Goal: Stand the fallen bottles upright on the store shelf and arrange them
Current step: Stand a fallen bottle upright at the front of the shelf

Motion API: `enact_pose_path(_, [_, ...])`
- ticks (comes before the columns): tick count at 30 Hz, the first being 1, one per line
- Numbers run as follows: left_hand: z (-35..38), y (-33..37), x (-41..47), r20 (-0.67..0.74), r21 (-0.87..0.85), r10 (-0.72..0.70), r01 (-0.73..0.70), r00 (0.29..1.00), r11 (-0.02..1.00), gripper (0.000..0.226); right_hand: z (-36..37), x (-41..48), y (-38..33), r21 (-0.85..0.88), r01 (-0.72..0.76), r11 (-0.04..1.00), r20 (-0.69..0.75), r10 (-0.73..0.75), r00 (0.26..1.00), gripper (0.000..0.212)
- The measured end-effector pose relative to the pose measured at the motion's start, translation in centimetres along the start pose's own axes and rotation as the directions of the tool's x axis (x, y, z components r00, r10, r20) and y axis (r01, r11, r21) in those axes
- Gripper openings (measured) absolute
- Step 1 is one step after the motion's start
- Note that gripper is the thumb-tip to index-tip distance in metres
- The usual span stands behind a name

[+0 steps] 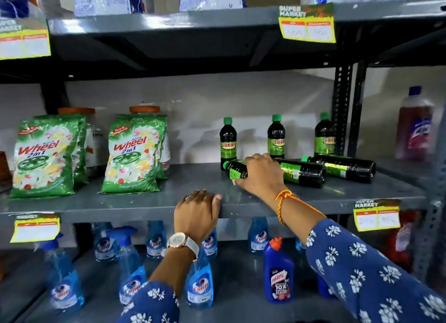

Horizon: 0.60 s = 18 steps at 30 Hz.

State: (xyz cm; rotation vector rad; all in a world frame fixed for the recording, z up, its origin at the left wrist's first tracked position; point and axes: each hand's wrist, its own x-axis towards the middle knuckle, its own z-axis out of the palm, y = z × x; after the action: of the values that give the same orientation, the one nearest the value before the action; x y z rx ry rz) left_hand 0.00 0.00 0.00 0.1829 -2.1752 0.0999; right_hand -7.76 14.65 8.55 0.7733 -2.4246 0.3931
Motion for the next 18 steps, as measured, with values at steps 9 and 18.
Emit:
enact_pose_path(9, [1.0, -0.2, -0.5, -0.036, 0.007, -0.035, 0.035, 0.999, 0.999, 0.035, 3.0, 3.4, -1.2, -0.209, -0.251, 0.945, 0.177, 0.289, 0.941, 0.069])
enact_pose_path(18, [1.2, -0.3, -0.6, 0.018, 0.006, -0.039, 0.039, 0.999, 0.999, 0.040, 5.0, 2.4, 1.1, 0.629, -0.218, 0.746, -0.069, 0.333, 0.940, 0.051])
